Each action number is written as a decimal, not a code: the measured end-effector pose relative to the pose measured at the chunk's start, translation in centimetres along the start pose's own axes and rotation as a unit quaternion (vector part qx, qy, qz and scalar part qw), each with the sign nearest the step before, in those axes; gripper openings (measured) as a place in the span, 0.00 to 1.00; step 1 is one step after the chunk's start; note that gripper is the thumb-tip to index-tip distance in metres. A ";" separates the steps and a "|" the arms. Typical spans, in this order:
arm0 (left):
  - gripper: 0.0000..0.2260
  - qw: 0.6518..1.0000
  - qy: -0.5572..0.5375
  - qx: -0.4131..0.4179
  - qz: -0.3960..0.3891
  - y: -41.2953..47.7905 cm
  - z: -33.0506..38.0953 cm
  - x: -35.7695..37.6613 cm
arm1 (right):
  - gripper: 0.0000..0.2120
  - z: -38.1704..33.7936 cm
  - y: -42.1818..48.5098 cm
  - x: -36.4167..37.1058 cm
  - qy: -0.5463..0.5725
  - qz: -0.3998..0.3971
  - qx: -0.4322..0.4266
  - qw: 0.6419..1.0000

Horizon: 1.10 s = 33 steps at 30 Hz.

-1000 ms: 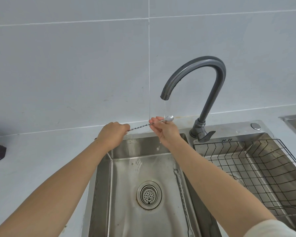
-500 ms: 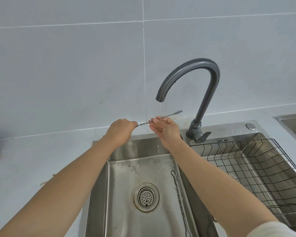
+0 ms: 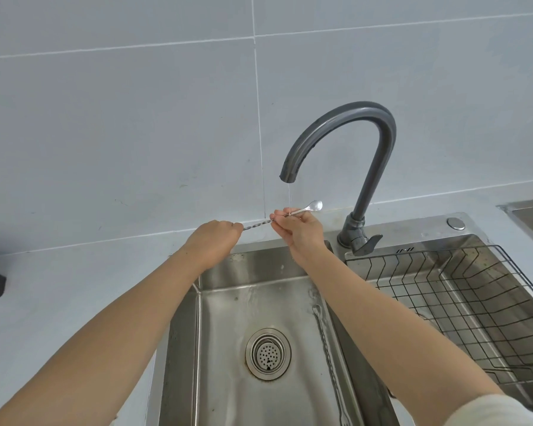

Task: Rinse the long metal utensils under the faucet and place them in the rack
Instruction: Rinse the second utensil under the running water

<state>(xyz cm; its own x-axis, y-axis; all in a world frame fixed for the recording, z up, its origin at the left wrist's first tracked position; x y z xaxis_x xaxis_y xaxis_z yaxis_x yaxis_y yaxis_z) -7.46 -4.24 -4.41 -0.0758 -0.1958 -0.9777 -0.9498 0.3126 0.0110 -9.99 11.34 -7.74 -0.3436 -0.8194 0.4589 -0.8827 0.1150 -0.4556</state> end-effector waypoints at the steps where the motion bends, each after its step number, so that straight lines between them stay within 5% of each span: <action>1: 0.17 1.000 -0.010 -0.003 0.003 0.0 0.0 0.1 | 0.11 0.0 0.0 0.0 -0.010 0.001 -0.002 1.000; 11: 0.10 0.998 -0.054 -0.016 0.033 0.6 -0.5 1.5 | 0.12 0.1 0.3 0.3 -0.051 0.065 0.003 0.997; 21: 0.15 0.998 -0.045 -0.019 0.040 0.8 0.0 0.8 | 0.08 0.0 -0.4 0.3 -0.039 -0.029 0.023 0.999; 33: 0.15 0.992 -0.109 -0.062 0.031 -0.4 -1.5 2.1 | 0.09 -0.8 0.3 -0.6 -0.006 0.083 0.030 0.996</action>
<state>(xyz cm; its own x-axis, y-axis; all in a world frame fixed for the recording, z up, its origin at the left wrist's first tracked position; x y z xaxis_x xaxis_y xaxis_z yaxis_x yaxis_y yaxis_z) -7.68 -6.22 -6.17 -0.0806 0.0290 -0.9963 -0.9765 0.1983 0.0847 -10.29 12.36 -7.54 -0.4793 -0.7982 0.3648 -0.7935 0.2165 -0.5688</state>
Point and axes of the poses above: each hand's wrist, its own y-axis towards the middle knuckle, its own x-axis out of the palm, z = x × y, the point moved 1 cm from there along y, towards the middle knuckle, and after that the axes turned 13 degrees about z, right-handed, at the moved point
